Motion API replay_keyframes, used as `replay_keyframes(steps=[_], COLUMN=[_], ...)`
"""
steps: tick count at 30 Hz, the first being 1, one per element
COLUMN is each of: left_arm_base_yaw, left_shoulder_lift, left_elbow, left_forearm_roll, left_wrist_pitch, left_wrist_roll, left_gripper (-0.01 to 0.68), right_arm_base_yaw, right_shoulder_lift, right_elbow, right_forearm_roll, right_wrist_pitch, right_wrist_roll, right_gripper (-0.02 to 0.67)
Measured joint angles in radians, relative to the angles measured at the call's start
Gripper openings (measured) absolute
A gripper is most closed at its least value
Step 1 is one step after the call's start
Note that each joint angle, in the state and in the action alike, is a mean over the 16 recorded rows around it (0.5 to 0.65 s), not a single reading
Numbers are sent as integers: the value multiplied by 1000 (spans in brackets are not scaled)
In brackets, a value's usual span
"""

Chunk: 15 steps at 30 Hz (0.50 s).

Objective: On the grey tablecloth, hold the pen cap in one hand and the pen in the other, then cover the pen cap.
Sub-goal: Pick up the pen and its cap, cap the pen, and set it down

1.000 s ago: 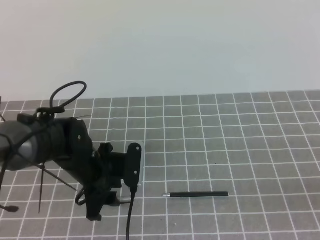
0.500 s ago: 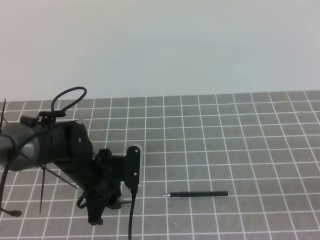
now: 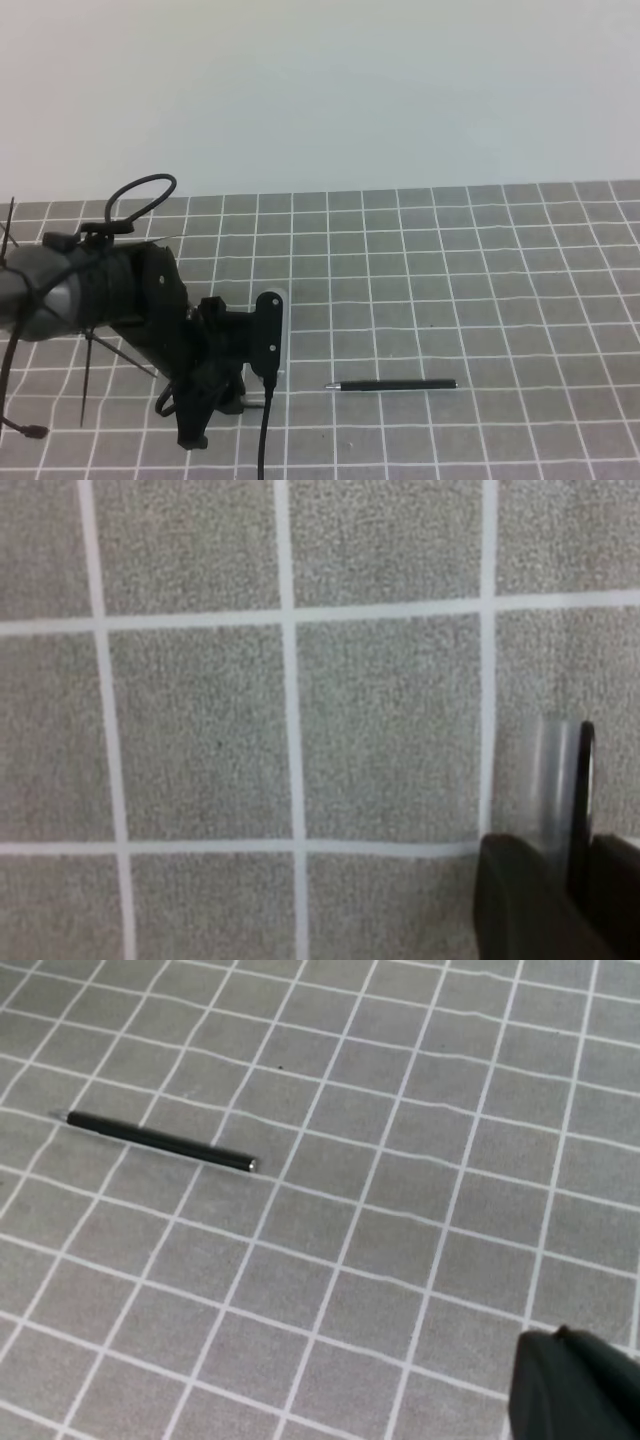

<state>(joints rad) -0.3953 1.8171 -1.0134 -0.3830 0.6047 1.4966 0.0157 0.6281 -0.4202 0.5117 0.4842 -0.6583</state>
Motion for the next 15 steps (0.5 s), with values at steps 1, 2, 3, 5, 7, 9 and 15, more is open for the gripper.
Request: replay_keyframes(steps=[1, 2, 3, 5, 7, 9, 15], left_arm_base_yaw=[0, 0, 0, 0, 0, 0, 0], left_shoulder_lift=[-6, -13, -20, -38, -59, -84, -184], left_elbow=[0, 0, 0, 0, 0, 0, 0], left_forearm_roll=[0, 0, 0, 0, 1, 0, -13], left_wrist_pitch=[0, 1, 3, 9, 17, 25, 50], left_wrist_roll=[1, 1, 1, 1, 1, -2, -32], left_gripper=[1, 1, 1, 1, 1, 1, 1], right_arm_base_yaw=[0, 0, 0, 0, 0, 0, 0], right_shoulder_lift=[0, 0, 0, 0, 0, 1, 31], right_elbow=[0, 0, 0, 0, 0, -1, -36], right_forearm_roll=[2, 5, 9, 19, 39, 72, 220], right_wrist_pitch=[0, -1, -1, 0, 6, 23, 138], right_wrist_roll=[0, 0, -1, -7, -27, -62, -217], right_gripper=[4, 4, 4, 4, 4, 4, 4])
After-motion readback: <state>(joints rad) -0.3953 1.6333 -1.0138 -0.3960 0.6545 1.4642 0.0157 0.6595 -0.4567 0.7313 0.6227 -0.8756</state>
